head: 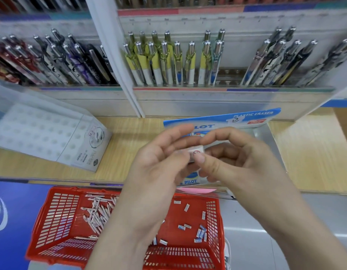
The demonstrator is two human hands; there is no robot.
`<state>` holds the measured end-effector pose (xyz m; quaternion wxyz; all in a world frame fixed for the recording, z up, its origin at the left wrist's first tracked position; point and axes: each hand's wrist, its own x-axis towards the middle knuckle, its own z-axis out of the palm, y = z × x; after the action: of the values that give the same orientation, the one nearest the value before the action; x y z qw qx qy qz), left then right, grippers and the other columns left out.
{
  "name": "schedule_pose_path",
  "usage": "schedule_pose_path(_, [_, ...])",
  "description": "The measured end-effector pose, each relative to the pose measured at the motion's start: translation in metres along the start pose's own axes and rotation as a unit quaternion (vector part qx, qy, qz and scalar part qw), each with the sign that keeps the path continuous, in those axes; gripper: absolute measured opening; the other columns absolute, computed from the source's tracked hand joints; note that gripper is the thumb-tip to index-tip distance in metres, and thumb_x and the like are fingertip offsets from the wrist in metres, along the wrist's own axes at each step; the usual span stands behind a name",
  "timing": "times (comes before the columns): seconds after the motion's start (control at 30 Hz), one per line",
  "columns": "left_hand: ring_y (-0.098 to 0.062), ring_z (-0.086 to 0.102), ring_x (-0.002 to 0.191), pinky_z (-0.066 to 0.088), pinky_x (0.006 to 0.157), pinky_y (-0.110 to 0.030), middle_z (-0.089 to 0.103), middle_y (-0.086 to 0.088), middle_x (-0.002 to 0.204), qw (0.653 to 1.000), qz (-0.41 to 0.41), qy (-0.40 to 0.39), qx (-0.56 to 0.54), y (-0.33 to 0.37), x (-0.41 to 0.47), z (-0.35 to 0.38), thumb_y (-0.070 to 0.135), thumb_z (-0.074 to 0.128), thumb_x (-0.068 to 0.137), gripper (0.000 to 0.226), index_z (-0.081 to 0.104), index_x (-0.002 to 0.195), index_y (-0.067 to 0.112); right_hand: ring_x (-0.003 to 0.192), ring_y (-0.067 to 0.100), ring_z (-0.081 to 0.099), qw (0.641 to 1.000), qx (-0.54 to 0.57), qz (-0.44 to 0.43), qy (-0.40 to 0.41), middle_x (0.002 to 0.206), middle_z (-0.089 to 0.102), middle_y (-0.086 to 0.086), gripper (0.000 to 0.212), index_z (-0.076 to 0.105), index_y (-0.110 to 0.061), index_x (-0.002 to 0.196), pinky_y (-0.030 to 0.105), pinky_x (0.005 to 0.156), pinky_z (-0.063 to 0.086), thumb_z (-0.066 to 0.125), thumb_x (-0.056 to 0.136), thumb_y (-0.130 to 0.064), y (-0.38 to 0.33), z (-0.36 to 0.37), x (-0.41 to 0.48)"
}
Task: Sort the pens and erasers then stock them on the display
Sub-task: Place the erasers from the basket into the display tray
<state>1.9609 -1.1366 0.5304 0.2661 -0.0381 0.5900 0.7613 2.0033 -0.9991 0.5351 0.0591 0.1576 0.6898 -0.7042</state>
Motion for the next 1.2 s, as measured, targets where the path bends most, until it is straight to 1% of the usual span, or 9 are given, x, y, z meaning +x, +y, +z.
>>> schedule_pose_path(0.07, [-0.018,0.064,0.109,0.052,0.090,-0.028,0.070,-0.003,0.112,0.999,0.008,-0.039,0.022,0.000,-0.002,-0.002,0.000,0.052,0.080,0.041,0.063,0.116,0.017,0.063,0.014,0.067,0.999,0.016,-0.008,0.037,0.074,0.072,0.005,0.020,0.069,-0.026,0.088,0.020,0.061,0.052,0.072,0.068,-0.030,0.003,-0.003,0.000])
schedule_pose_path(0.13, [-0.011,0.064,0.107,0.052,0.089,-0.025,0.071,0.004,0.108,0.991,0.049,-0.023,0.119,-0.002,-0.003,-0.002,-0.007,0.057,0.086,0.039,0.066,0.110,0.023,0.059,0.012,0.065,0.998,0.029,-0.005,0.062,0.070,0.071,0.006,0.017,0.070,-0.022,0.086,0.019,0.058,0.051,0.072,0.070,-0.026,0.005,-0.007,0.001])
schedule_pose_path(0.2, [-0.010,0.069,0.091,0.054,0.080,-0.022,0.074,0.005,0.093,0.980,0.079,0.040,0.177,-0.004,-0.002,-0.001,-0.002,0.065,0.082,0.029,0.072,0.095,0.023,0.058,0.012,0.065,0.997,0.034,0.002,0.075,0.069,0.071,0.006,0.014,0.069,-0.020,0.087,0.020,0.056,0.051,0.073,0.073,-0.022,0.007,-0.012,0.002])
schedule_pose_path(0.37, [-0.011,0.067,0.057,0.052,0.056,-0.016,0.072,-0.004,0.065,0.977,0.070,0.113,0.167,-0.006,0.000,0.004,0.026,0.072,0.066,0.010,0.076,0.074,0.022,0.071,0.024,0.065,0.999,-0.020,-0.018,0.038,0.080,0.071,0.004,0.028,0.071,-0.028,0.096,0.029,0.066,0.053,0.075,0.075,-0.010,0.010,-0.020,0.002])
schedule_pose_path(0.57, [-0.008,0.054,0.043,0.045,0.043,-0.019,0.064,-0.003,0.053,0.968,0.040,0.134,0.209,-0.007,0.008,0.011,0.041,0.062,0.074,0.028,0.071,0.066,0.016,0.075,0.005,0.063,0.983,-0.158,-0.063,0.064,0.081,0.069,-0.011,0.013,0.071,-0.034,0.084,0.025,0.069,0.051,0.074,0.077,-0.024,0.013,-0.023,0.010])
schedule_pose_path(0.7, [-0.004,0.049,0.045,0.039,0.047,-0.020,0.061,0.007,0.053,0.898,0.119,0.184,0.383,-0.011,0.013,0.003,0.049,0.060,0.081,0.030,0.069,0.065,0.026,0.066,0.013,0.064,0.981,-0.164,-0.054,0.085,0.073,0.069,-0.005,0.007,0.069,-0.029,0.082,0.042,0.072,0.055,0.072,0.081,-0.022,0.017,-0.024,0.016])
schedule_pose_path(0.8, [-0.001,0.053,0.060,0.040,0.056,-0.015,0.060,0.009,0.067,0.859,0.138,0.228,0.438,-0.016,0.016,-0.011,0.037,0.068,0.078,0.008,0.065,0.070,0.036,0.065,0.006,0.063,0.955,-0.260,-0.038,0.140,0.067,0.066,-0.011,0.010,0.065,-0.027,0.078,0.033,0.069,0.055,0.074,0.080,-0.022,0.024,-0.028,0.025])
schedule_pose_path(0.97, [0.003,0.060,0.069,0.042,0.062,-0.004,0.065,0.014,0.076,0.869,0.116,0.210,0.432,-0.024,0.015,-0.017,0.023,0.074,0.076,0.020,0.070,0.092,0.036,0.075,0.009,0.065,0.924,-0.345,-0.043,0.162,0.078,0.070,-0.014,0.006,0.072,-0.025,0.086,0.034,0.076,0.054,0.071,0.082,-0.022,0.026,-0.019,0.034])
schedule_pose_path(1.2, [0.000,0.058,0.070,0.043,0.064,-0.006,0.059,0.017,0.081,0.866,0.134,0.204,0.437,-0.028,0.020,-0.017,0.020,0.074,0.076,0.020,0.071,0.086,0.036,0.083,0.015,0.066,0.928,-0.331,-0.038,0.170,0.082,0.072,-0.009,0.005,0.072,-0.024,0.083,0.038,0.080,0.053,0.071,0.079,-0.021,0.024,-0.015,0.036])
